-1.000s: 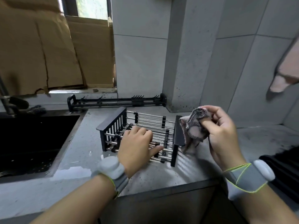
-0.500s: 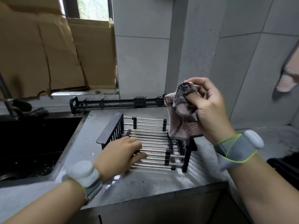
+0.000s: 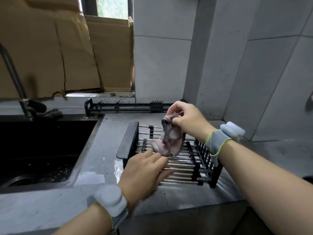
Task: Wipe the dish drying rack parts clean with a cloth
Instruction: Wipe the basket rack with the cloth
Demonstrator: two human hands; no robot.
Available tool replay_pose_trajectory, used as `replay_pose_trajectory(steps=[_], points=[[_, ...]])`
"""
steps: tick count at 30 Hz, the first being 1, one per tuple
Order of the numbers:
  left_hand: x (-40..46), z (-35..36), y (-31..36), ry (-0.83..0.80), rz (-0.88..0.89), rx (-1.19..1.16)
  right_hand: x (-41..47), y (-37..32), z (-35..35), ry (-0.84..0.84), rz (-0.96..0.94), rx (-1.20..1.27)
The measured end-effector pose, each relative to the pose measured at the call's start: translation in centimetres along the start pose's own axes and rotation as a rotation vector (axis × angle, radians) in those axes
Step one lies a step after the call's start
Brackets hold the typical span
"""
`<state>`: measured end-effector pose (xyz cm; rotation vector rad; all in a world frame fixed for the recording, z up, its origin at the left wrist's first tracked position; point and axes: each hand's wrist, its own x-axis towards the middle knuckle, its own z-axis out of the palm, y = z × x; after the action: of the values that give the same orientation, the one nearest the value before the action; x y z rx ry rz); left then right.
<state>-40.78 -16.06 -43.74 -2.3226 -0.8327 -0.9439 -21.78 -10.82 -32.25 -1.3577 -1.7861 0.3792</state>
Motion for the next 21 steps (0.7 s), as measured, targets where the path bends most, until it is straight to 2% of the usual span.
replay_pose_trajectory(steps=[1, 4, 6, 9, 15, 17, 19, 21], points=[[0.0, 0.1, 0.0, 0.008, 0.003, 0.008, 0.1, 0.2, 0.4, -0.089, -0.024, -0.071], [-0.1, 0.4, -0.1, 0.020, 0.009, 0.020, -0.3, 1.0, 2.2, -0.578, -0.013, -0.515], [-0.2, 0.5, -0.2, 0.022, 0.011, 0.018, -0.4, 1.7, 3.4, -0.692, 0.032, -0.598], [-0.1, 0.7, -0.3, 0.027, 0.010, 0.015, -0.1, 2.6, 4.5, -0.697, 0.064, -0.605], [-0.1, 0.4, -0.2, 0.047, 0.018, 0.004, -0.2, 3.5, 6.2, -0.556, -0.002, -0.710], [-0.1, 0.5, -0.2, 0.049, 0.029, 0.006, 0.3, 3.0, 5.8, -0.479, -0.095, -0.682], [-0.1, 0.6, -0.3, 0.053, 0.036, 0.008, 1.0, 2.7, 5.7, -0.333, -0.282, -0.644], [-0.1, 0.7, -0.4, 0.060, 0.043, 0.014, 1.4, 2.4, 6.3, -0.319, -0.485, -0.668]])
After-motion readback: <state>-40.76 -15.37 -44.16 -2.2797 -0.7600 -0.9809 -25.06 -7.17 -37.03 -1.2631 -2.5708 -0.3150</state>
